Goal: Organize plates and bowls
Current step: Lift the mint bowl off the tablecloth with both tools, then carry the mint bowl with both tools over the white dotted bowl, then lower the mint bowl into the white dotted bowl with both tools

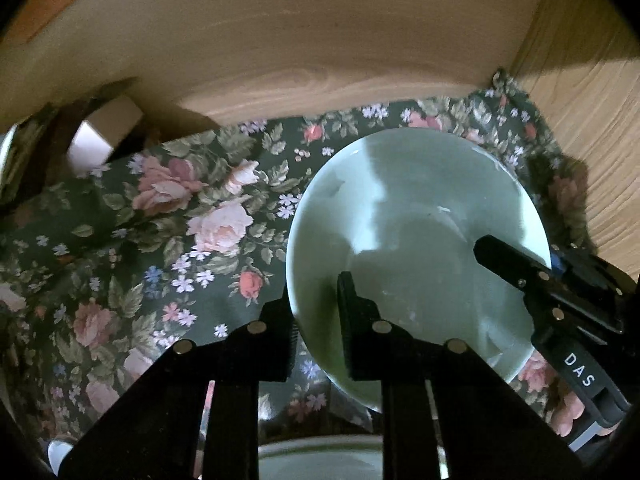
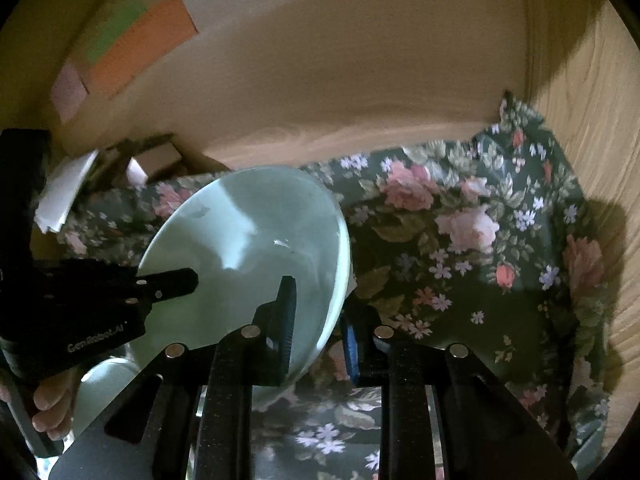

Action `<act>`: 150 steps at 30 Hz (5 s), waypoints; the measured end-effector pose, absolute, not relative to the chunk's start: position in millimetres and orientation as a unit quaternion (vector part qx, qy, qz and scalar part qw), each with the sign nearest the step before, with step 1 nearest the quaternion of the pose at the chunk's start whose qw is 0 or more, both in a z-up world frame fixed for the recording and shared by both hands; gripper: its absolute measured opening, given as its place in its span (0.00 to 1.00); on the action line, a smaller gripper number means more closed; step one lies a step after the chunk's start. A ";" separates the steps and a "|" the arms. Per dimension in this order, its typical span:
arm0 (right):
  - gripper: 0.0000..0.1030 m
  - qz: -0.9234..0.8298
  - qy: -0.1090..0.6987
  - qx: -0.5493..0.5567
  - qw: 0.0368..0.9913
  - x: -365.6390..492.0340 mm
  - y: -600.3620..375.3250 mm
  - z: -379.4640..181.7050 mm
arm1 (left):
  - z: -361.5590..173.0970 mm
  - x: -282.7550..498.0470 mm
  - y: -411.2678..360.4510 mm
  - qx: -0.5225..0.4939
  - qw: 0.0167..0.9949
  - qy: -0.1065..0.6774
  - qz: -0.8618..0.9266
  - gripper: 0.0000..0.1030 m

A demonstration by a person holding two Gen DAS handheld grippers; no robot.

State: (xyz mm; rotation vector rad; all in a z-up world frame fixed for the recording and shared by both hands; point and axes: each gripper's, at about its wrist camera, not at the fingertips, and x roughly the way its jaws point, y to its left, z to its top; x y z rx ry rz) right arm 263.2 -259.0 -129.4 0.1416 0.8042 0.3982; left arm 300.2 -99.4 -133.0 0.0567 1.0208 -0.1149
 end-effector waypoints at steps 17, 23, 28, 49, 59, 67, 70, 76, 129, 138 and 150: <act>0.19 0.221 0.337 0.062 0.913 209.4 -227.7 -92.4 | -93.4 225.2 -68.4 0.006 0.903 0.427 -0.052 0.17; 0.19 0.234 0.326 0.055 0.914 191.7 -209.9 -87.8 | -89.6 198.9 -49.0 -0.005 0.908 0.415 -0.046 0.17; 0.19 0.251 0.324 0.049 0.911 178.3 -191.2 -86.6 | -88.2 176.3 -30.2 -0.016 0.912 0.408 -0.035 0.17; 0.19 0.321 0.318 0.020 0.892 138.1 -107.4 -87.6 | -88.6 94.2 50.3 -0.052 0.923 0.381 0.025 0.17; 0.19 0.348 0.329 0.011 0.878 126.7 -72.5 -96.8 | -95.3 69.3 87.9 -0.076 0.921 0.379 0.047 0.17; 0.19 0.372 0.348 -0.003 0.861 122.3 -44.3 -109.6 | -105.6 51.3 112.9 -0.097 0.918 0.381 0.061 0.17; 0.19 0.378 0.356 -0.008 0.854 122.2 -35.9 -115.1 | -111.7 44.9 121.4 -0.101 0.916 0.382 0.067 0.17; 0.19 0.383 0.373 -0.017 0.845 121.5 -25.9 -126.1 | -122.1 41.3 132.0 -0.107 0.912 0.390 0.069 0.17; 0.29 0.365 0.369 -0.049 0.853 122.7 -33.5 -128.6 | -119.3 51.2 130.9 -0.053 0.919 0.386 0.068 0.31; 0.49 0.365 0.363 -0.060 0.855 124.3 -34.1 -123.2 | -111.9 38.1 143.6 -0.061 0.923 0.369 0.086 0.58; 0.52 0.381 0.410 -0.044 0.827 138.2 -24.6 -143.5 | -150.6 28.6 145.9 -0.105 0.909 0.402 0.033 0.60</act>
